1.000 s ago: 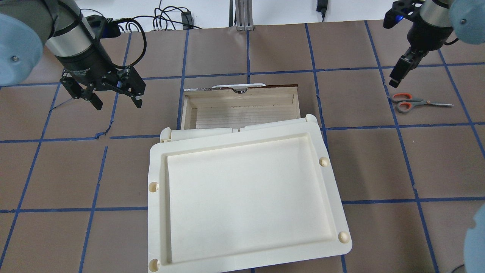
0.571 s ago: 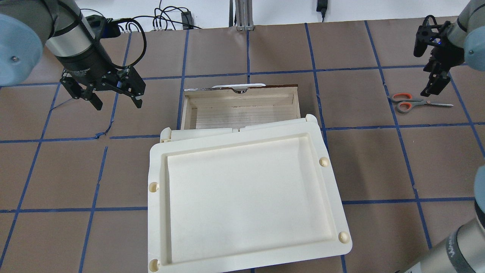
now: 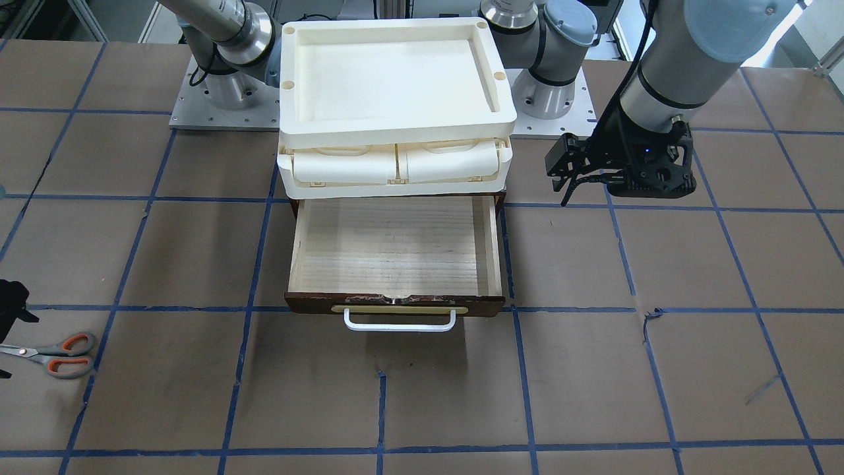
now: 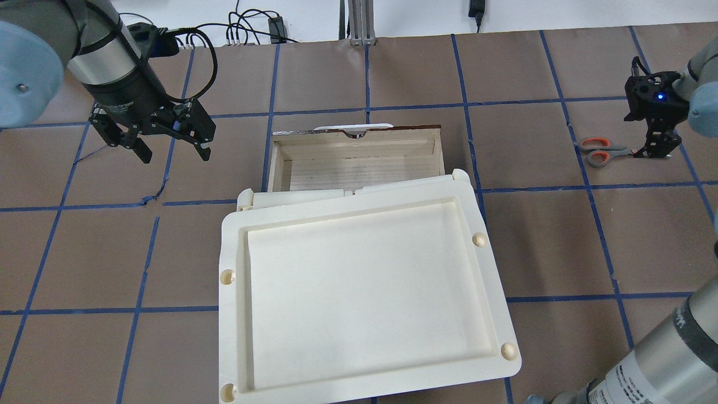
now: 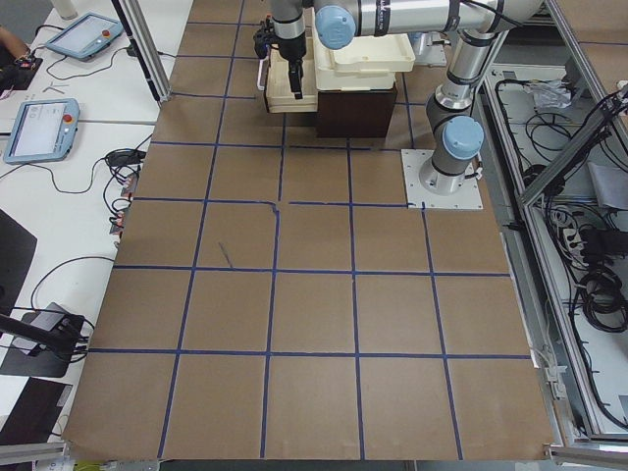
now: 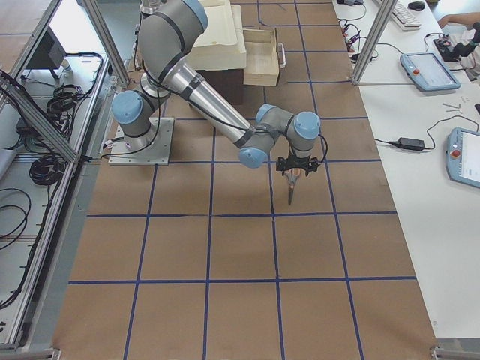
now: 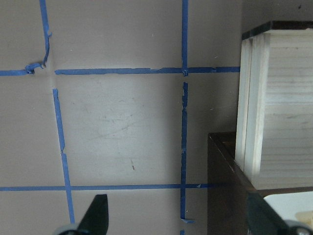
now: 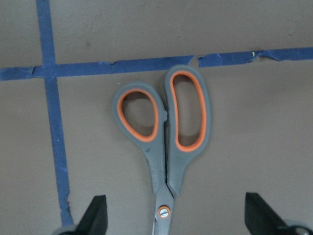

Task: Put scissors in drawer and close it
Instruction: 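Move the right gripper over the grey-and-orange scissors, then lower the right gripper and close it on the scissors' pivot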

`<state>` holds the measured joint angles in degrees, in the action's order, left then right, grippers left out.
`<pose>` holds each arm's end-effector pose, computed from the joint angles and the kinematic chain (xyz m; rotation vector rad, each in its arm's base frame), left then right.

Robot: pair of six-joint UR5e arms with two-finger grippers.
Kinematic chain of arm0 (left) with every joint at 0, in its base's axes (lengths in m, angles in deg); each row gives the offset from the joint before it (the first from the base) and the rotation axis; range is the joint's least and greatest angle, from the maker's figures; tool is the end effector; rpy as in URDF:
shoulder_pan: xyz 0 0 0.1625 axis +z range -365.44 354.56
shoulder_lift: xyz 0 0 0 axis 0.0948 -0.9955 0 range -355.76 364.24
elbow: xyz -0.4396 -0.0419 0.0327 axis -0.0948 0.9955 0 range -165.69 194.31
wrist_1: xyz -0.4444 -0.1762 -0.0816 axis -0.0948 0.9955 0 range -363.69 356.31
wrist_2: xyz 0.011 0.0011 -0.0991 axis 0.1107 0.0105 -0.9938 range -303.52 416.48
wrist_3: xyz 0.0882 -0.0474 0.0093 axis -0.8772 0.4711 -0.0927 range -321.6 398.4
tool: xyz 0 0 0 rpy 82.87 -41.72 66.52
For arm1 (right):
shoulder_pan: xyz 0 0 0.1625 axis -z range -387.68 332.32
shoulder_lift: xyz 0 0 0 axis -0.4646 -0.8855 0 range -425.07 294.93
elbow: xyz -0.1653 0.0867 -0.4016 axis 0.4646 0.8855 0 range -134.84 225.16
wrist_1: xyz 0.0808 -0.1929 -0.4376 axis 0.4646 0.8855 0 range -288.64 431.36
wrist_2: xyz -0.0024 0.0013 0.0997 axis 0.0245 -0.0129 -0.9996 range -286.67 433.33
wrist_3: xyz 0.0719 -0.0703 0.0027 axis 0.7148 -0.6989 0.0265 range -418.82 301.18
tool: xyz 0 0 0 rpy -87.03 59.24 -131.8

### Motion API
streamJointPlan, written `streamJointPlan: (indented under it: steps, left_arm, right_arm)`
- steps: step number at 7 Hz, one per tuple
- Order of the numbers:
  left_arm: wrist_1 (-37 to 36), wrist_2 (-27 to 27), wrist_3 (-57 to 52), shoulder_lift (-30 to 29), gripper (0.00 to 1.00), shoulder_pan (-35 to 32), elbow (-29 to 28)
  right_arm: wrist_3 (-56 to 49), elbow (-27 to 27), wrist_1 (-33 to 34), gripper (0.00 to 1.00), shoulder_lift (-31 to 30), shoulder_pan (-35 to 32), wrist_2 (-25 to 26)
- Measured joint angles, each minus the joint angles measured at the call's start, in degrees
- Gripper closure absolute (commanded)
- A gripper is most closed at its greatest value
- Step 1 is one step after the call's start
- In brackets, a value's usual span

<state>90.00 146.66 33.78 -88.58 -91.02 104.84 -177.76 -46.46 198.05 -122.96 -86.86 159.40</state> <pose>-0.0883 -0.5825 0.4655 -0.0060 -3.1291 -0.1920 -0.2527 -0.6971 0.1837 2.1626 -2.2311 0.1239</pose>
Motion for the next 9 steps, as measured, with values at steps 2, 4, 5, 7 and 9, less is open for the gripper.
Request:
streamJointPlan:
  steps: [2, 4, 5, 7, 9]
  left_arm:
    - [0.0, 0.0, 0.0, 0.1, 0.0, 0.0, 0.1]
    - [0.0, 0.0, -0.1, 0.1, 0.0, 0.0, 0.2]
    - [0.0, 0.0, -0.1, 0.2, 0.0, 0.0, 0.3]
    - [0.0, 0.0, -0.2, 0.4, 0.0, 0.0, 0.7]
    - [0.0, 0.0, -0.2, 0.4, 0.0, 0.0, 0.8]
  right_arm:
    - [-3.5, -0.6, 3.6, 0.0, 2.6, 0.7, -0.8]
    - [-3.6, -2.3, 4.6, 0.1, 2.4, 0.9, -0.5]
    - [-2.5, -2.8, 4.4, 0.27, 1.7, 0.8, -0.3]
    - [-1.6, -3.4, 4.4, 0.43, 1.3, 0.8, 0.3]
    - [-1.4, -3.6, 4.4, 0.7, 1.5, 0.8, 0.7]
